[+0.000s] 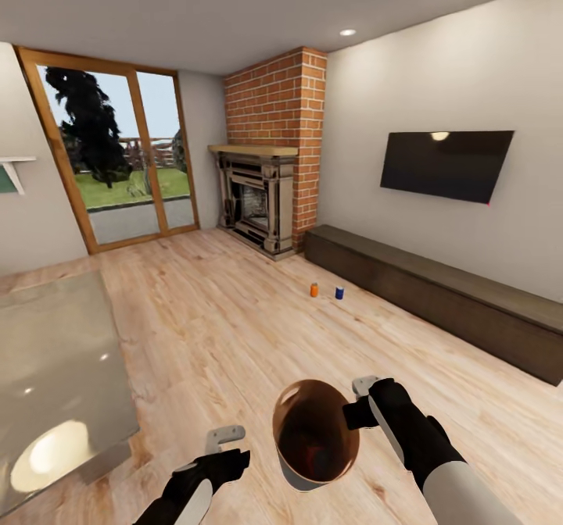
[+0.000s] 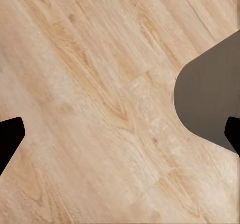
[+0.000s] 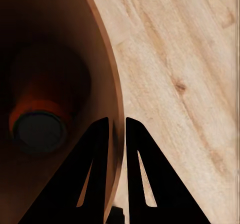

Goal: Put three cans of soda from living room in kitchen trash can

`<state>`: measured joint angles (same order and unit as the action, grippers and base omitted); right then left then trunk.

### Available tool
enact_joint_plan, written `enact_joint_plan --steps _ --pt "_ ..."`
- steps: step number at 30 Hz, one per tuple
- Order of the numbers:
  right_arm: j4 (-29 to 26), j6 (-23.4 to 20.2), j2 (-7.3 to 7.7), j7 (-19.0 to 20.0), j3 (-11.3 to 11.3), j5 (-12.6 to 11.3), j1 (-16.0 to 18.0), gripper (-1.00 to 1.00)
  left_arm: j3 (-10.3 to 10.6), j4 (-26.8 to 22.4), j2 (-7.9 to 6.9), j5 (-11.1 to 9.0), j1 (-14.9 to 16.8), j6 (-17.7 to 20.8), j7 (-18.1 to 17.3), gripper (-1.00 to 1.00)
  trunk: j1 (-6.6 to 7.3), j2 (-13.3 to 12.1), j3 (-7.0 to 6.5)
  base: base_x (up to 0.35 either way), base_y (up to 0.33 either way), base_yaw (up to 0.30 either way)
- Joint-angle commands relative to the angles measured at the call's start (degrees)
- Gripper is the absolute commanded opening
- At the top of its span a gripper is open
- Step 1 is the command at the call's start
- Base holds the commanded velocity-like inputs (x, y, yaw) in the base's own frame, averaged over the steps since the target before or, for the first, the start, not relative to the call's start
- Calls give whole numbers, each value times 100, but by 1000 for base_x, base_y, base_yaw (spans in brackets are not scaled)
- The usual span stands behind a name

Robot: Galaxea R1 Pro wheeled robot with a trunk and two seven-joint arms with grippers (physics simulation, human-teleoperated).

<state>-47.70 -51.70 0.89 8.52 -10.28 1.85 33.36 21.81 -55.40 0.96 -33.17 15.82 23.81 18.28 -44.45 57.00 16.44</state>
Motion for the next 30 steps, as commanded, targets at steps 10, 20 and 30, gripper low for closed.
enact_joint_plan --steps 10,20,30 --pt "-3 -7 -1 35 5 -132 3 -100 323 3 8 226 0 -24 42 100 0 1 3 294 -187 -3" --pt "-3 -7 6 51 14 -132 -5 -100 367 3 9 268 0 -36 59 100 0 1 27 295 -212 0" --pt "-3 -7 8 61 13 -130 -5 -100 431 7 9 276 0 -68 63 100 0 1 56 291 -226 -40"
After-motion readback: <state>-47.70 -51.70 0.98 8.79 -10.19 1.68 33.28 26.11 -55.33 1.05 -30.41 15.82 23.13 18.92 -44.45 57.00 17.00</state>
